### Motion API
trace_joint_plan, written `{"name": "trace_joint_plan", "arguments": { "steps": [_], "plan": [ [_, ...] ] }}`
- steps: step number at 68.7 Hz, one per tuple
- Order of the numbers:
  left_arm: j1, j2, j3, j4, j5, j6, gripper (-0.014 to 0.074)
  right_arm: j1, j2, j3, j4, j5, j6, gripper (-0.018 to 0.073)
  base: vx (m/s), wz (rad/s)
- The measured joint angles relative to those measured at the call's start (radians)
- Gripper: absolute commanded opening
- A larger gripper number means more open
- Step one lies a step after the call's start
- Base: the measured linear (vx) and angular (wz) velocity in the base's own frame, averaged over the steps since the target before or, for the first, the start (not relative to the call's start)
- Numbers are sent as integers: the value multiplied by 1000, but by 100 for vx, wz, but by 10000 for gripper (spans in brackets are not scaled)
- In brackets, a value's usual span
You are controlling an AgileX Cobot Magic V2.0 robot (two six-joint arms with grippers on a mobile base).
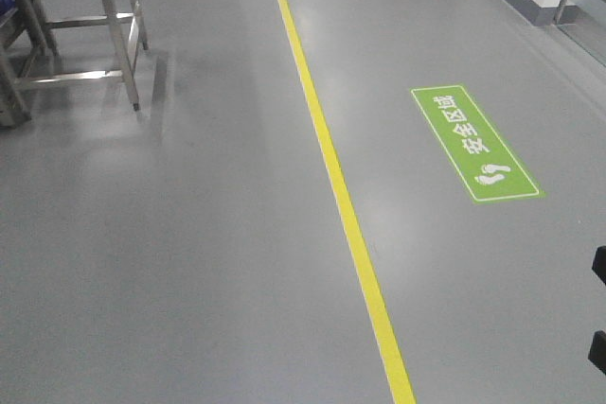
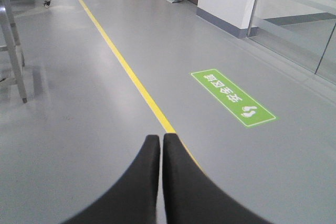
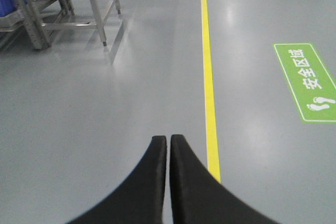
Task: Move and align brake pads A on conveyor
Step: 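Drive along the yellow floor line toward the blue bin racks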
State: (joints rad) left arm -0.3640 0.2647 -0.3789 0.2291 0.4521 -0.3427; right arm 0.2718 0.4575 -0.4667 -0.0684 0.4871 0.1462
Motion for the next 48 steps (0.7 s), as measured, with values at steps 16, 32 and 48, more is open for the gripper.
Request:
{"name": "trace_joint_plan", "arguments": {
  "steps": [16, 32, 48],
  "plan": [
    [0, 0, 0, 0, 0, 0, -5, 0, 0, 0, 0, 0, 0, -8, 64, -5],
    [0, 0, 0, 0, 0, 0, -5, 0, 0, 0, 0, 0, 0, -8, 65, 3],
    [0, 0, 0, 0, 0, 0, -5, 0, 0, 0, 0, 2, 0, -8, 64, 8]
  ]
}}
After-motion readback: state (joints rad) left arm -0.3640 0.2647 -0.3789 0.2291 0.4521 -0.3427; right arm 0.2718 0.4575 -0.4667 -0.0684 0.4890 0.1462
